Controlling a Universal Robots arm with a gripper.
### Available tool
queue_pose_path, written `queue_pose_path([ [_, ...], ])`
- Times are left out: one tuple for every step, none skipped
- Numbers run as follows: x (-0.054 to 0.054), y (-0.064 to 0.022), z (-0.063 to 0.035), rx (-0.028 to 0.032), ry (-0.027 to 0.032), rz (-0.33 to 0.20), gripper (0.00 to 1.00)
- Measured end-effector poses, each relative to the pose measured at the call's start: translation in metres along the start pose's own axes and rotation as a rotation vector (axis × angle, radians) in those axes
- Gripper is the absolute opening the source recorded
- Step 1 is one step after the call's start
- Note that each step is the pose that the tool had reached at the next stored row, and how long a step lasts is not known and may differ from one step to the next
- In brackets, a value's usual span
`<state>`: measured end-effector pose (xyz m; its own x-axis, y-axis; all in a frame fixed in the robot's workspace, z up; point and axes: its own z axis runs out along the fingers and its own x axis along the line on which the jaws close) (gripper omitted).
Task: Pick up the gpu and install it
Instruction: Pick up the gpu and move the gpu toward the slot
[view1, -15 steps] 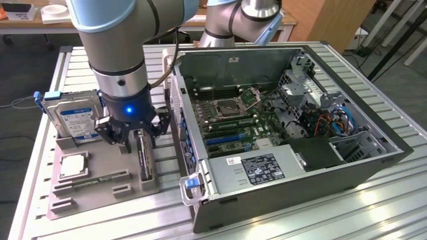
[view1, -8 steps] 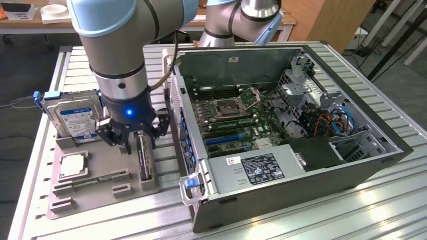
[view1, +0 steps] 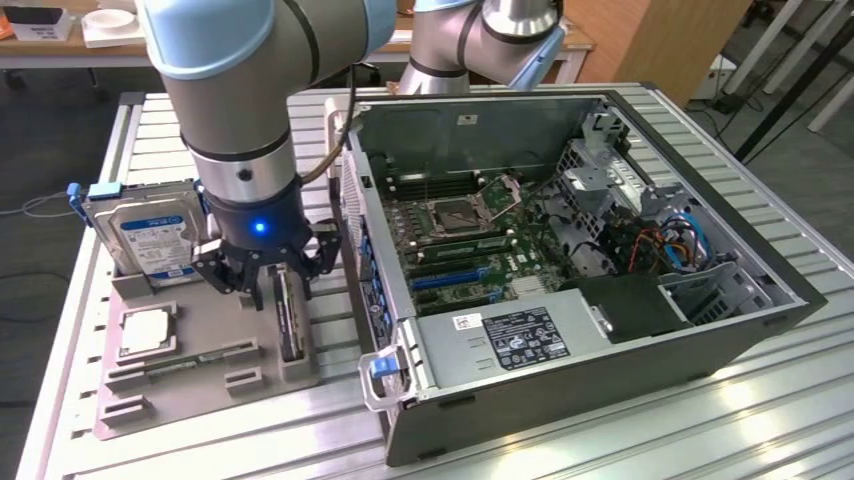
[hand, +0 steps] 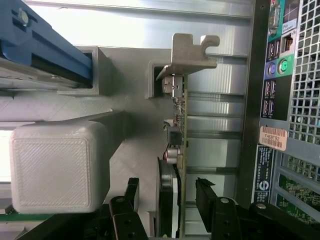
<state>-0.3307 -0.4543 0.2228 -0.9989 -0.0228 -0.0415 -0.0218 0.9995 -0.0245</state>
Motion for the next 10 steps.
queue_pose_path([
  [0.0, 0.0003, 0.0004, 0.0, 0.0006, 0.0, 0.58],
  [0.0, 0.0007, 0.001, 0.0, 0.001, 0.0, 0.58],
  [0.0, 0.0011, 0.0017, -0.0001, 0.0011, 0.0, 0.58],
  [0.0, 0.0015, 0.0024, -0.0002, 0.0009, 0.0, 0.58],
  [0.0, 0.0016, 0.003, -0.0001, 0.001, 0.0, 0.58],
  [0.0, 0.0016, 0.003, 0.0, 0.0012, 0.0, 0.58],
  [0.0, 0.0017, 0.003, -0.0001, 0.0012, 0.0, 0.58],
  [0.0001, 0.0017, 0.003, 0.0, 0.0012, 0.0, 0.58],
  [0.0001, 0.0017, 0.003, 0.0, 0.0011, 0.0, 0.58],
  [0.0, 0.0018, 0.003, 0.0, 0.0011, 0.0, 0.58],
])
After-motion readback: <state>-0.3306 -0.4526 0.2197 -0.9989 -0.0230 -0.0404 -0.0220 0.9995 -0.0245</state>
